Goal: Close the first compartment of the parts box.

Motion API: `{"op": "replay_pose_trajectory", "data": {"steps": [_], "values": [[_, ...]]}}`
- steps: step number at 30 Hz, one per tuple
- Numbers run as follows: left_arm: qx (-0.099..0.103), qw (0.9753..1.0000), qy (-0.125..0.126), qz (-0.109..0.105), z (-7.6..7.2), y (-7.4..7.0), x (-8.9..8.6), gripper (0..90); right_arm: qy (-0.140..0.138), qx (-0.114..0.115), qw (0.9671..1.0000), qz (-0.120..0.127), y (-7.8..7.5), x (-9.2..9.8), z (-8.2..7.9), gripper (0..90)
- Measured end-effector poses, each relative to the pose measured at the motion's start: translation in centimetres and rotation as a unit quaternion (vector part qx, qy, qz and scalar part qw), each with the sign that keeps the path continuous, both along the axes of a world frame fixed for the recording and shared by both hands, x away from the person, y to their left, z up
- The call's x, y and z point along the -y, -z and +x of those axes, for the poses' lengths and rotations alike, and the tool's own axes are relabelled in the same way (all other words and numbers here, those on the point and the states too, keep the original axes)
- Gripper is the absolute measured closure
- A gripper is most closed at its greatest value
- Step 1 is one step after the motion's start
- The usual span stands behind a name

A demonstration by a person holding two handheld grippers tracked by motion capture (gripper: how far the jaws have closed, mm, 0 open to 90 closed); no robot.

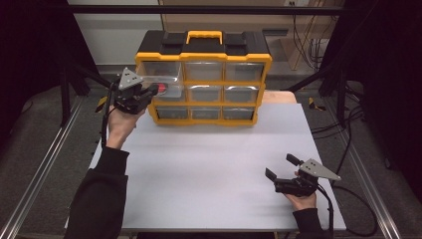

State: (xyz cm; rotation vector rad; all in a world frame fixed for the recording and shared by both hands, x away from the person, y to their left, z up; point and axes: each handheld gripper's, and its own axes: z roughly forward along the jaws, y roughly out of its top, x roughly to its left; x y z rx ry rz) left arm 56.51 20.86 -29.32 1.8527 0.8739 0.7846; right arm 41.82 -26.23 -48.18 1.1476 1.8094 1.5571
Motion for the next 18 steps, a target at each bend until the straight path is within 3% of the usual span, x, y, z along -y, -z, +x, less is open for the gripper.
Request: {"op": "replay_pose_trajectory", "data": {"steps": [18], "values": [[-0.001, 1.0, -0.008, -0.004, 1.6, 0.0, 0.2, 89.3, 0.001, -0.001, 1.0, 0.0, 0.0, 0.0, 0.0, 0.3]]}}
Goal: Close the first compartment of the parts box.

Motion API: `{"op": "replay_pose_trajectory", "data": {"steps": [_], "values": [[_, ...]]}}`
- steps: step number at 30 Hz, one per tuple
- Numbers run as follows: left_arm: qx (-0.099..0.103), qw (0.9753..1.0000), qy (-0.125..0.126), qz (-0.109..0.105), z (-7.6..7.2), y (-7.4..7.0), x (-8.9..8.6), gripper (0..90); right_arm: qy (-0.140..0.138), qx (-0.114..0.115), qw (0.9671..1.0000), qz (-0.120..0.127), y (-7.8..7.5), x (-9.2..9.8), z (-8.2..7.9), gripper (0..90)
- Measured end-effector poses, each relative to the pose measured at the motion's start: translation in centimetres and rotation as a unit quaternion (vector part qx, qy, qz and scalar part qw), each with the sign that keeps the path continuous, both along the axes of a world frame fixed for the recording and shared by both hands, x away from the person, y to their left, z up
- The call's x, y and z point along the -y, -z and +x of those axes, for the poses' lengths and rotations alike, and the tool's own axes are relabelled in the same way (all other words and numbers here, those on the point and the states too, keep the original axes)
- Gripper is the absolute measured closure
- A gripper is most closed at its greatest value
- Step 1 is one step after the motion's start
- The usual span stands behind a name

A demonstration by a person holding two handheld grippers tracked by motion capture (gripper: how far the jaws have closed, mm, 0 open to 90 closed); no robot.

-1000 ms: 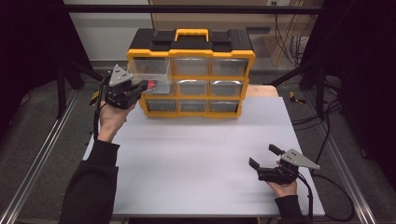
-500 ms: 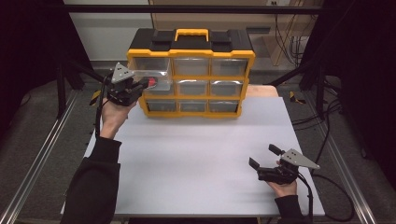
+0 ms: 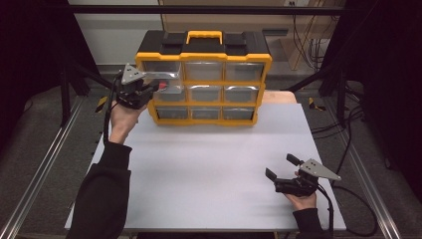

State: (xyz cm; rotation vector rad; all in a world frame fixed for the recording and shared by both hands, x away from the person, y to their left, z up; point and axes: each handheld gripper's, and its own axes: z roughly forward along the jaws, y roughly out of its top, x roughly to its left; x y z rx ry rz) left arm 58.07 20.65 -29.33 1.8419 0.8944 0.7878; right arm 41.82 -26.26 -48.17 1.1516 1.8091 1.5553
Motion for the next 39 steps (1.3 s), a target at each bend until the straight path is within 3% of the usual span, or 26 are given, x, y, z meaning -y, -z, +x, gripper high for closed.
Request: {"op": "replay_pose_trajectory", "data": {"steps": [22, 39], "values": [[-0.003, 1.0, -0.008, -0.004, 1.7, 0.0, 0.0, 89.4, 0.0, -0.005, 1.0, -0.002, 0.2, -0.1, 0.1, 0.3], [-0.003, 0.9998, -0.018, 0.01, 2.9, -0.1, 0.4, 89.4, 0.001, -0.006, 1.0, -0.004, 0.2, -0.1, 0.1, 0.3]]}}
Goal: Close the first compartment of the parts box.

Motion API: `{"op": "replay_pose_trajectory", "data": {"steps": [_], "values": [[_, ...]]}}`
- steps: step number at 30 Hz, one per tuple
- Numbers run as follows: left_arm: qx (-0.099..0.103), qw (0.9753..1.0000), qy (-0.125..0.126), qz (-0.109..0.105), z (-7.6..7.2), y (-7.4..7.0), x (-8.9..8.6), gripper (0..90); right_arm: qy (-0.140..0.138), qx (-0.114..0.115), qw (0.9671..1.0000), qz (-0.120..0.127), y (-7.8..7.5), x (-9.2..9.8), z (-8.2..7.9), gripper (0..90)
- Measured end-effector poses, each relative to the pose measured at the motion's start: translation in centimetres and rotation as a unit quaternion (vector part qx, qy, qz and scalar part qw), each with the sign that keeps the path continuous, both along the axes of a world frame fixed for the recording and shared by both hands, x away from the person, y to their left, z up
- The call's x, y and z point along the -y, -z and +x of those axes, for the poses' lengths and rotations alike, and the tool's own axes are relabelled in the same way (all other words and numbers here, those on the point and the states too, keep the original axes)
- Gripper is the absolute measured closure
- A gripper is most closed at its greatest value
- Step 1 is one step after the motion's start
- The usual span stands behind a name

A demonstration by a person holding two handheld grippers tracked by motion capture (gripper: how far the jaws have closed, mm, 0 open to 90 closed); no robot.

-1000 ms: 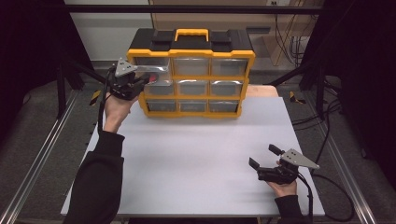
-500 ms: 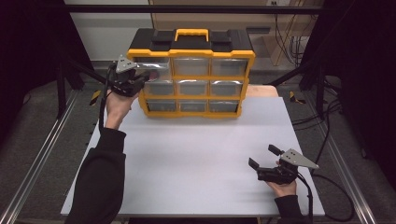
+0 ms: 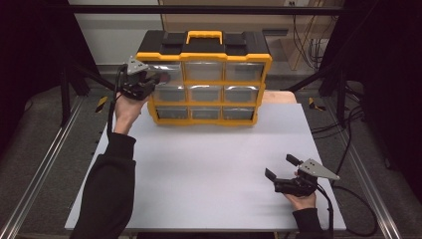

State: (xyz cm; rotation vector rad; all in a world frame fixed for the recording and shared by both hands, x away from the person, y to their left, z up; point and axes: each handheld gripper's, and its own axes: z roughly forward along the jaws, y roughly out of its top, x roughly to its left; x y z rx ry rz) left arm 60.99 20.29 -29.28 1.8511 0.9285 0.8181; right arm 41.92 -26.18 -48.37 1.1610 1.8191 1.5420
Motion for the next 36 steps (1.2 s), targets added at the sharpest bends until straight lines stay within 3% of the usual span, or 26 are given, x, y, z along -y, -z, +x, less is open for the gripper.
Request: {"op": "replay_pose_trajectory", "data": {"steps": [36], "values": [[0.007, 0.9998, -0.019, 0.004, 1.9, 0.5, 0.4, 89.5, 0.001, 0.001, 1.0, -0.001, 0.0, 0.1, 0.0, 0.3]]}}
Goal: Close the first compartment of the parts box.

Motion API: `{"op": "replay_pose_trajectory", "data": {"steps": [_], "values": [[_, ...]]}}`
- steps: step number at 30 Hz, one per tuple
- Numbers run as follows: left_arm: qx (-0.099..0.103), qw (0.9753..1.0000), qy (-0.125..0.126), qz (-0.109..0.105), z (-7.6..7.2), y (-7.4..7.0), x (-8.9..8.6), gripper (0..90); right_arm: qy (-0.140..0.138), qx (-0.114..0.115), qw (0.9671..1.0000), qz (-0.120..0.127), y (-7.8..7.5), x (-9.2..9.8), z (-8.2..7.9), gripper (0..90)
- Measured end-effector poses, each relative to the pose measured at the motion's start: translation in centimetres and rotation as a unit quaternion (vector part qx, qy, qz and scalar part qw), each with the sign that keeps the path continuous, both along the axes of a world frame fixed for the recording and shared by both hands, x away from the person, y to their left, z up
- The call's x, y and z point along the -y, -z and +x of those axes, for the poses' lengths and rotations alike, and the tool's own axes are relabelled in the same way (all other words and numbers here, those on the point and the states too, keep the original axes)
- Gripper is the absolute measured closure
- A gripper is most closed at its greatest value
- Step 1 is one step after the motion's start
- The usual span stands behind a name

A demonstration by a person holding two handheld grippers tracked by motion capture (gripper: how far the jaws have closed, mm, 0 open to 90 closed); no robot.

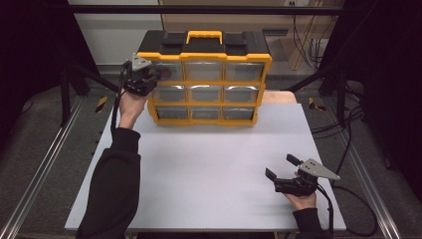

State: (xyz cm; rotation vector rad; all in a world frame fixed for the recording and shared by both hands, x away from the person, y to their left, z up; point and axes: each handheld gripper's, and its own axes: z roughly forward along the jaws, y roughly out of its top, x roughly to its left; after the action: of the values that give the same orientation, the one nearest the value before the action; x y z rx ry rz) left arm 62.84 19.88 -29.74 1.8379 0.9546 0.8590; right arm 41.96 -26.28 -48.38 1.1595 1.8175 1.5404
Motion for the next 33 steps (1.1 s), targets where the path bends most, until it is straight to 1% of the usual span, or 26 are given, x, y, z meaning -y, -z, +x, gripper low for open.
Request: {"op": "replay_pose_trajectory", "data": {"steps": [5, 7, 13, 14, 16, 18, 19, 22, 24, 25, 26, 28, 29, 30, 31, 33], "values": [[-0.001, 1.0, -0.001, 0.0, -0.1, 0.0, 0.0, 89.5, 0.001, -0.001, 1.0, 0.001, 0.0, 0.0, 0.0, 0.3], [0.0, 1.0, 0.004, -0.006, -0.3, 0.0, 0.0, 89.5, 0.002, -0.001, 1.0, 0.002, 0.0, 0.0, 0.0, 0.3], [0.011, 0.9995, 0.018, -0.022, -1.6, -0.3, -0.3, 89.0, 0.002, 0.0, 1.0, 0.002, 0.0, 0.0, 0.0, 0.3], [0.011, 0.9995, 0.02, -0.024, -1.8, -0.3, -0.4, 87.7, 0.002, 0.0, 1.0, 0.003, 0.0, 0.0, 0.0, 0.3], [0.018, 0.9994, 0.02, -0.023, -2.3, -0.2, -0.5, 84.6, 0.002, 0.001, 1.0, 0.003, 0.0, 0.1, 0.0, 0.3], [0.017, 0.9991, 0.023, -0.03, -2.6, -0.1, -0.8, 79.2, 0.002, 0.0, 1.0, 0.005, -0.1, 0.1, 0.0, 0.3], [0.023, 0.9988, 0.026, -0.033, -2.7, -0.1, -0.9, 77.3, 0.002, 0.0, 1.0, 0.005, -0.1, 0.1, 0.0, 0.3], [0.018, 0.9983, 0.031, -0.045, -3.2, 0.1, -1.3, 67.9, 0.002, 0.0, 1.0, 0.004, -0.1, 0.1, 0.0, 0.3], [0.018, 0.9979, 0.036, -0.052, -3.6, 0.2, -1.6, 60.3, 0.002, 0.0, 1.0, 0.005, -0.1, 0.1, 0.0, 0.3], [0.012, 0.9975, 0.036, -0.06, -3.9, 0.3, -1.6, 56.5, 0.002, 0.001, 1.0, 0.005, -0.1, 0.1, 0.0, 0.3], [0.012, 0.9973, 0.037, -0.062, -4.1, 0.4, -1.7, 51.4, 0.003, 0.0, 1.0, 0.005, -0.1, 0.1, 0.0, 0.3], [0.015, 0.9973, 0.04, -0.06, -4.6, 0.6, -1.7, 44.2, 0.003, 0.001, 1.0, 0.005, -0.1, 0.1, 0.0, 0.3], [0.015, 0.9972, 0.042, -0.06, -4.9, 0.7, -1.7, 37.0, 0.003, 0.002, 1.0, 0.005, -0.1, 0.1, 0.0, 0.3], [0.012, 0.9968, 0.048, -0.064, -5.2, 0.8, -1.7, 33.7, 0.003, 0.001, 1.0, 0.005, -0.1, 0.1, 0.0, 0.3], [0.009, 0.9959, 0.055, -0.071, -5.5, 0.9, -1.8, 32.4, 0.003, 0.001, 1.0, 0.005, -0.1, 0.1, 0.0, 0.3], [0.006, 0.9955, 0.054, -0.077, -5.9, 1.1, -1.8, 23.4, 0.003, 0.002, 1.0, 0.006, -0.1, 0.1, 0.0, 0.3]]}}
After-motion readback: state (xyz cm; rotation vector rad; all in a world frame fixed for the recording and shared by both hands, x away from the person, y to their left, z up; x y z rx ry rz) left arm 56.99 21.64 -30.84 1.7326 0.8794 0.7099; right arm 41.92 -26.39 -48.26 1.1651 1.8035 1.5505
